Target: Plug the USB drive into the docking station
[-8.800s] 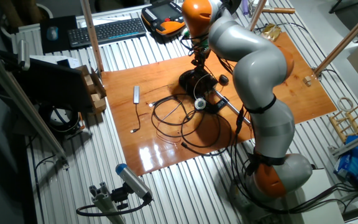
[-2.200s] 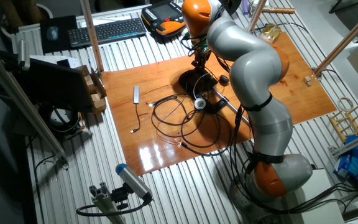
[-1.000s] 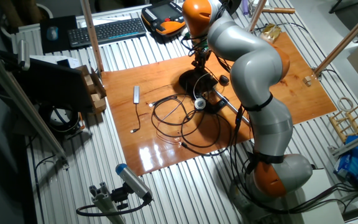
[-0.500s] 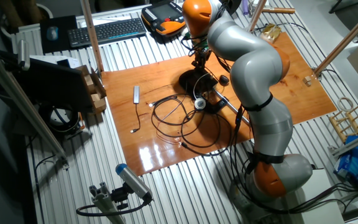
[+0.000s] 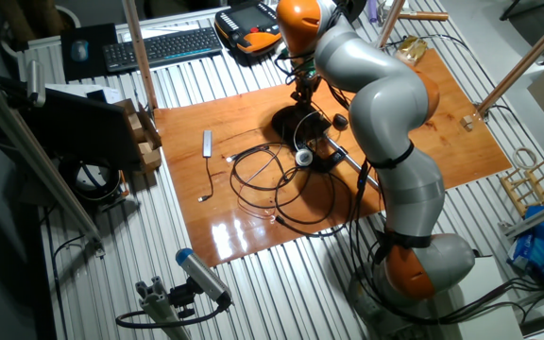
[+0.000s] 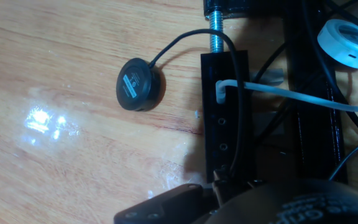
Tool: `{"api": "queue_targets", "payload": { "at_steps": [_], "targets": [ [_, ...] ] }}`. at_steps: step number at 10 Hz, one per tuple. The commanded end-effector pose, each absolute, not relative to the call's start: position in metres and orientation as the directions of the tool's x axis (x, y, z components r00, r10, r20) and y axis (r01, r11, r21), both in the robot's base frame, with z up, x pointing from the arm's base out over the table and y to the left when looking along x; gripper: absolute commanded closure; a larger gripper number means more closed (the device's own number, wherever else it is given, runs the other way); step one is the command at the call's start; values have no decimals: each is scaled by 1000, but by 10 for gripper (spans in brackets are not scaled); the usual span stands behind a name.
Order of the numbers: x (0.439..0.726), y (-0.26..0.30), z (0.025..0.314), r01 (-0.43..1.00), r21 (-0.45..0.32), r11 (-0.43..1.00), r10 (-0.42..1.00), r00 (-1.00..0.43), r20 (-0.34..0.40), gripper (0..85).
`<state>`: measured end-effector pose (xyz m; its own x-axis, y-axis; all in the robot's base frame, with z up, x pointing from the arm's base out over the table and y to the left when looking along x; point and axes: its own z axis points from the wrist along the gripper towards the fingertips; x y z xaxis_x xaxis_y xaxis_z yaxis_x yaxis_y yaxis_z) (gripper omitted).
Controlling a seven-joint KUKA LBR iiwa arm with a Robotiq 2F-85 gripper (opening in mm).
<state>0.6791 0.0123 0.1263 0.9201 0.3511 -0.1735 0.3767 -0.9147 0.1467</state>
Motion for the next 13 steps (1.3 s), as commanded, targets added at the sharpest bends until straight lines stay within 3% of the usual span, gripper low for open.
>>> {"api": "queue_targets", "payload": {
  "at_steps": [1,13],
  "targets": [
    [679,12,128,378,146,-914,351,919,-177,850],
    [680,13,119,385,134,-913,361,917,-173,850]
  ]
}}
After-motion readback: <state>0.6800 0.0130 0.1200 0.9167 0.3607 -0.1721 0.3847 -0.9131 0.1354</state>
